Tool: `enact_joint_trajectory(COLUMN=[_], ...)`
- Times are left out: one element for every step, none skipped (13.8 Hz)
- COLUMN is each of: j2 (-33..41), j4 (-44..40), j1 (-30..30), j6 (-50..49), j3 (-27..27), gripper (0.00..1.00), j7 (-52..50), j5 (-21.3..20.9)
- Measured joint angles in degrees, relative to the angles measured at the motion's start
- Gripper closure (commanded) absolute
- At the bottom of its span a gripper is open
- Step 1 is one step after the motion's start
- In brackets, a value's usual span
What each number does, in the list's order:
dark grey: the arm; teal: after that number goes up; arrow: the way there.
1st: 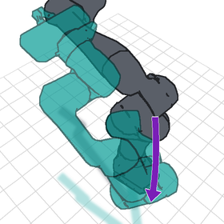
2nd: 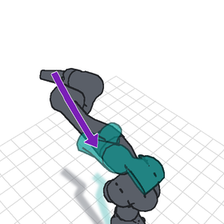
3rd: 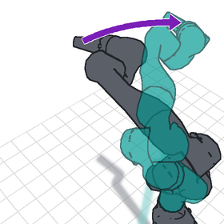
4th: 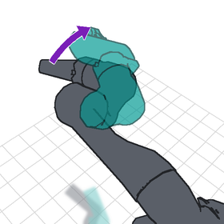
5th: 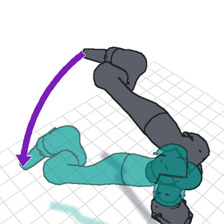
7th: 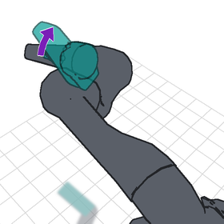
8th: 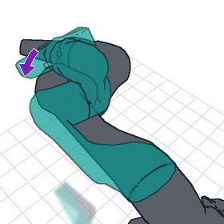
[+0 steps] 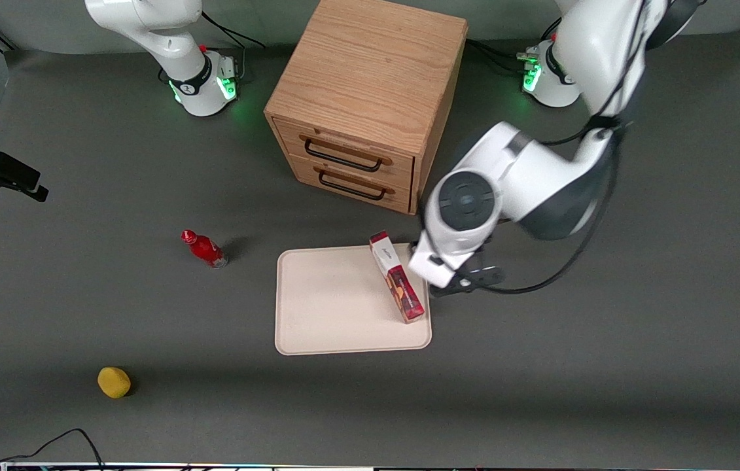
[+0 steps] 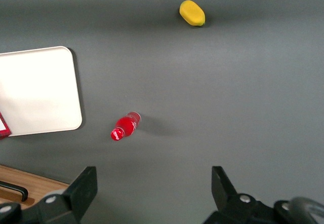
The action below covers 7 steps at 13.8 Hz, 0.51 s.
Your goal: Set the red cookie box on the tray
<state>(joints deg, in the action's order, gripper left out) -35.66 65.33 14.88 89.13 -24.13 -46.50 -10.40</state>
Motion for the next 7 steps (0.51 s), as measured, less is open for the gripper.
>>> enact_joint_trajectory(j2=[3.33,6.67,9.89,13.25,16.57,19.9,23.18], j4=[1.95,4.48,7.37,10.63,14.05,17.58,20.96], j1=[-2.58,-5.57,-8.87,-12.21,-14.36,-15.22,-15.47], j6=[-2.18,-3.91,-5.03,-5.57,-5.57,-5.41,-5.17], j3=[0.07,0.18,0.26,0.59,2.11,4.84,7.71], gripper=[0.0,0.0,0.0,0.0,0.0,0.0,0.0], j7=[4.89,9.91,14.8,19.61,23.78,27.63,31.13], j5=[1.49,2.59,3.34,3.75,3.95,4.33,4.71])
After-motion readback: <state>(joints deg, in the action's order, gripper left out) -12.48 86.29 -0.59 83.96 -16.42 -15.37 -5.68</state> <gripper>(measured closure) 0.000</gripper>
